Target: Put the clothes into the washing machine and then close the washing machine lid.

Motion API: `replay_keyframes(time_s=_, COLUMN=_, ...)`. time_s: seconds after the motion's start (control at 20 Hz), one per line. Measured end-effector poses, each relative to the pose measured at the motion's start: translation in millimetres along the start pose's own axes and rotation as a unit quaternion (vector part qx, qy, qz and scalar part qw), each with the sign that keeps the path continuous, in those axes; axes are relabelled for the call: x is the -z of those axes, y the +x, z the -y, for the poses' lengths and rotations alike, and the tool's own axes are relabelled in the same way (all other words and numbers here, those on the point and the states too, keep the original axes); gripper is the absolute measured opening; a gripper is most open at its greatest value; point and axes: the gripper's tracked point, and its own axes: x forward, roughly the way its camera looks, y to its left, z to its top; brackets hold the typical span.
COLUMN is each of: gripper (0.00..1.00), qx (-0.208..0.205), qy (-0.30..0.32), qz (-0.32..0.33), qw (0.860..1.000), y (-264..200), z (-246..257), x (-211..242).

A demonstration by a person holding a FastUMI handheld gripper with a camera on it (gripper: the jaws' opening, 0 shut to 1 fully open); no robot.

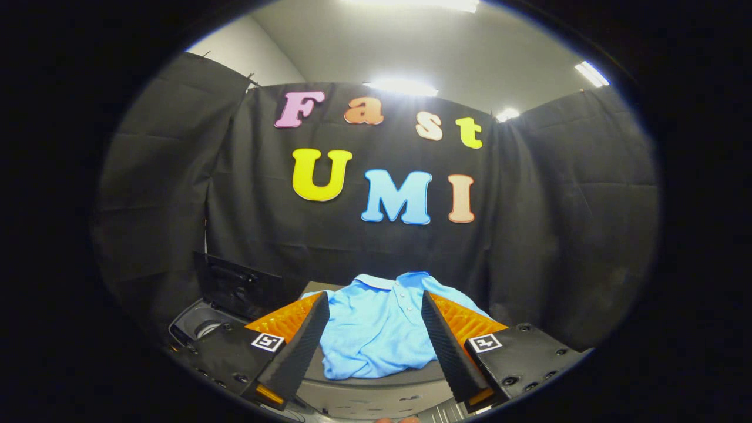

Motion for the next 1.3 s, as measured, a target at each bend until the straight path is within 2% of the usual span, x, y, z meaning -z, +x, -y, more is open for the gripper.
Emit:
replay_keyframes(time_s=0.15, gripper=0.98, qx=-0.020, qy=0.006, qz=-0.092, qw=0.996, y=57.3, z=10.2, x=31.7)
replay_keyframes(time_s=0.3, gripper=0.98, qx=-0.033, qy=-0.014, qz=-0.145, qw=0.989, y=94.8, z=16.6, x=54.4)
replay_keyframes(time_s=0.55, gripper=0.98, qx=-0.056, qy=-0.004, qz=-0.227, qw=0.972, y=116.1, z=19.2, x=94.8)
replay_keyframes(time_s=0.65, gripper=0.99, qx=-0.062, qy=0.015, qz=-0.238, qw=0.969, y=116.9, z=16.9, x=94.4)
replay_keyframes(time_s=0.75, gripper=0.95, qx=-0.064, qy=0.009, qz=-0.251, qw=0.966, y=119.5, z=13.3, x=96.8)
replay_keyframes(time_s=0.85, gripper=0.61, qx=-0.086, qy=0.004, qz=-0.247, qw=0.965, y=118.9, z=-3.1, x=94.1)
replay_keyframes(time_s=1.0, gripper=0.10, qx=-0.070, qy=-0.008, qz=-0.234, qw=0.970, y=115.6, z=1.0, x=84.7)
replay_keyframes(time_s=1.05, gripper=0.02, qx=-0.069, qy=0.004, qz=-0.243, qw=0.968, y=112.1, z=-1.1, x=88.2)
replay_keyframes(time_s=1.3, gripper=0.02, qx=-0.071, qy=0.051, qz=-0.188, qw=0.978, y=95.6, z=-19.1, x=46.4)
